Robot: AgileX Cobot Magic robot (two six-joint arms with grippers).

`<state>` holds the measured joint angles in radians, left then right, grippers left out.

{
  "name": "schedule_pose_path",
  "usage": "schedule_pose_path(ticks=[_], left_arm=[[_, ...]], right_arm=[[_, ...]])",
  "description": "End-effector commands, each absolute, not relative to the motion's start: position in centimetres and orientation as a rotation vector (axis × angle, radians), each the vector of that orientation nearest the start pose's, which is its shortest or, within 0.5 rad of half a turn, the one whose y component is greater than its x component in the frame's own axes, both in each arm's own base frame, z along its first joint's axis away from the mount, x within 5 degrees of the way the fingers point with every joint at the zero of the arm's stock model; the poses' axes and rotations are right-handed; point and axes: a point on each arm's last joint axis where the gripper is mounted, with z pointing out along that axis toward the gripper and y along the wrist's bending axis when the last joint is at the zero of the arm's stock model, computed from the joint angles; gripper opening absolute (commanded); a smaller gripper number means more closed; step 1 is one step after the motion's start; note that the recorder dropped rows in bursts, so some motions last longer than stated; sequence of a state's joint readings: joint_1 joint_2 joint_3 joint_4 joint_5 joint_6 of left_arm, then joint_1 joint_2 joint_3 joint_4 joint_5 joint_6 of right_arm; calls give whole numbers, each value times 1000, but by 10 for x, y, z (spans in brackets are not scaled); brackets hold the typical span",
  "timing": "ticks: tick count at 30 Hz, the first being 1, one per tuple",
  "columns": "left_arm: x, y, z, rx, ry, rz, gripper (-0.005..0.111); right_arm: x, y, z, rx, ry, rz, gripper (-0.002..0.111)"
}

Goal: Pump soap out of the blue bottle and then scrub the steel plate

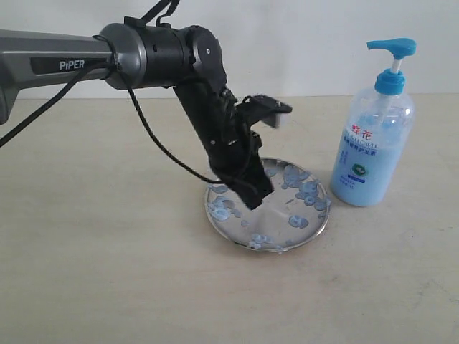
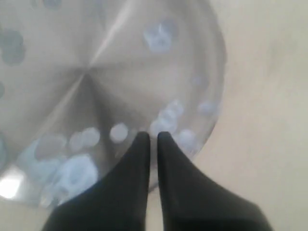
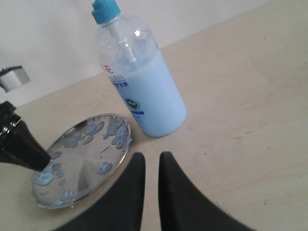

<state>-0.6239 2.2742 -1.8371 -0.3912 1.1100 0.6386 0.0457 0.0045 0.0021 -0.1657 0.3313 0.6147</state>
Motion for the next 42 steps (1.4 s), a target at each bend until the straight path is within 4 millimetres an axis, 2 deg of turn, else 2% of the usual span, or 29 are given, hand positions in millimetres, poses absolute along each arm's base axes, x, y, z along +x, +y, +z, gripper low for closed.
schedule_pose_path(ticks=[1, 3, 4, 5, 6, 8, 9, 11, 13, 15, 17, 18, 20, 22, 24, 26, 27, 29, 30, 33, 37, 42], left_arm=[[382, -294, 164, 1338, 2519, -297, 4], [386, -313, 168, 994, 2520, -581, 4], [385, -320, 167, 951, 2512, -706, 4], [379, -327, 168, 995, 2478, -837, 4], [371, -330, 169, 1143, 2423, -922, 4], [354, -325, 168, 1533, 2328, -959, 4], [346, -317, 167, 1648, 2382, -958, 4], [347, -305, 167, 1633, 2544, -789, 4], [348, -297, 181, 1653, 2537, -652, 4], [346, -294, 214, 1583, 2456, -612, 4], [350, -292, 260, 1363, 2322, -578, 4], [348, -288, 290, 1243, 2232, -569, 4], [334, -277, 346, 1066, 2045, -572, 4], [309, -258, 394, 958, 1848, -548, 4], [283, -239, 415, 962, 1740, -520, 4], [251, -218, 428, 1003, 1666, -516, 4], [234, -208, 425, 1030, 1647, -527, 4], [200, -188, 431, 1026, 1578, -590, 4], [176, -174, 431, 1007, 1522, -639, 4], [127, -137, 430, 918, 1394, -671, 4], [85, -95, 416, 807, 1301, -587, 4], [56, -43, 403, 507, 1142, -402, 4]], right_arm=[[54, -2, 184, 407, 1769, 310, 0], [54, -2, 184, 407, 1769, 310, 0], [54, -2, 184, 407, 1769, 310, 0], [54, -2, 184, 407, 1769, 310, 0], [54, -2, 184, 407, 1769, 310, 0], [54, -2, 184, 407, 1769, 310, 0], [54, -2, 184, 407, 1769, 310, 0], [54, -2, 184, 407, 1769, 310, 0], [54, -2, 184, 407, 1769, 310, 0], [54, -2, 184, 407, 1769, 310, 0], [54, -2, 184, 407, 1769, 310, 0], [54, -2, 184, 407, 1769, 310, 0], [54, -2, 184, 410, 1769, 313, 0], [54, -2, 184, 410, 1769, 313, 0], [54, -2, 184, 410, 1769, 313, 0], [54, -2, 184, 408, 1770, 311, 0], [54, -2, 184, 408, 1770, 311, 0], [54, -2, 184, 408, 1770, 311, 0], [54, -2, 184, 408, 1770, 311, 0], [54, -2, 184, 411, 1769, 314, 0], [54, -2, 184, 411, 1769, 314, 0], [54, -2, 184, 411, 1769, 314, 0]])
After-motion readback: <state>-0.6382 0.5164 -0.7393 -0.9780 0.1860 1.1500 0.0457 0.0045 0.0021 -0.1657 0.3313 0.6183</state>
